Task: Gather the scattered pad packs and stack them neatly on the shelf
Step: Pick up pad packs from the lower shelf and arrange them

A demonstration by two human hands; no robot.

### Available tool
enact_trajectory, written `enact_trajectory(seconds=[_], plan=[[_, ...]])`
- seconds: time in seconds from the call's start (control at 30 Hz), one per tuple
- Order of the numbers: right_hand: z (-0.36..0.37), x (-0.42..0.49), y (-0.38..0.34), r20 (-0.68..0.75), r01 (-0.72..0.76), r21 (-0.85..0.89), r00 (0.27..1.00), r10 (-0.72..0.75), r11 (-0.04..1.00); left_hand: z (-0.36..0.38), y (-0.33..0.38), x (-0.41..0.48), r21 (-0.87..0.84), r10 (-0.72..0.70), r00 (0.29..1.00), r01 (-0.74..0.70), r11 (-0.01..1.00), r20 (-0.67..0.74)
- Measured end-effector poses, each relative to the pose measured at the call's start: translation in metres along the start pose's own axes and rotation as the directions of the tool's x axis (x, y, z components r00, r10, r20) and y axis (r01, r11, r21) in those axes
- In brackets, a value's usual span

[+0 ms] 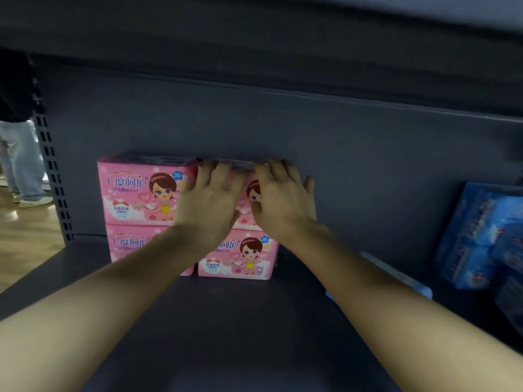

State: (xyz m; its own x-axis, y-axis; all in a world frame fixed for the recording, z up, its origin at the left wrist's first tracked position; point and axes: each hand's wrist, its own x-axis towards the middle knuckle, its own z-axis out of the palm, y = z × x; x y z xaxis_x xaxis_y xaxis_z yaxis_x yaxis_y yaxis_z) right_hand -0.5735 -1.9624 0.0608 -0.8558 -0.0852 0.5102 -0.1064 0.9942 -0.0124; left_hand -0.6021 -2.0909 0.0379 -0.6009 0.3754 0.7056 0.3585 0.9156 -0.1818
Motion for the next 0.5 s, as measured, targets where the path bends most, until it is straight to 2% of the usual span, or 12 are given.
enact_trajectory(seconds=[0.13, 0.23, 0.37, 0.5], plan=[[-0.007, -0.038, 0.007, 0.039, -0.045, -0.017, 0.998, 0.046, 0.999, -0.006, 0.008, -0.029, -0.019, 0.075, 0.997, -0.074, 0.997, 0.024], [-0.011, -0.081, 0.011, 0.141, -0.101, 0.006, 0.985, 0.099, 0.995, -0.013, 0.022, -0.058, -0.087, 0.101, 0.992, -0.094, 0.992, 0.071], [-0.014, -0.137, 0.018, 0.312, -0.197, -0.031, 0.929, 0.197, 0.98, -0.027, 0.052, -0.092, -0.185, 0.146, 0.981, -0.12, 0.975, 0.129], [-0.018, -0.187, 0.017, 0.211, -0.228, -0.067, 0.948, 0.237, 0.971, -0.045, 0.088, -0.12, -0.259, 0.204, 0.953, -0.144, 0.955, 0.225]])
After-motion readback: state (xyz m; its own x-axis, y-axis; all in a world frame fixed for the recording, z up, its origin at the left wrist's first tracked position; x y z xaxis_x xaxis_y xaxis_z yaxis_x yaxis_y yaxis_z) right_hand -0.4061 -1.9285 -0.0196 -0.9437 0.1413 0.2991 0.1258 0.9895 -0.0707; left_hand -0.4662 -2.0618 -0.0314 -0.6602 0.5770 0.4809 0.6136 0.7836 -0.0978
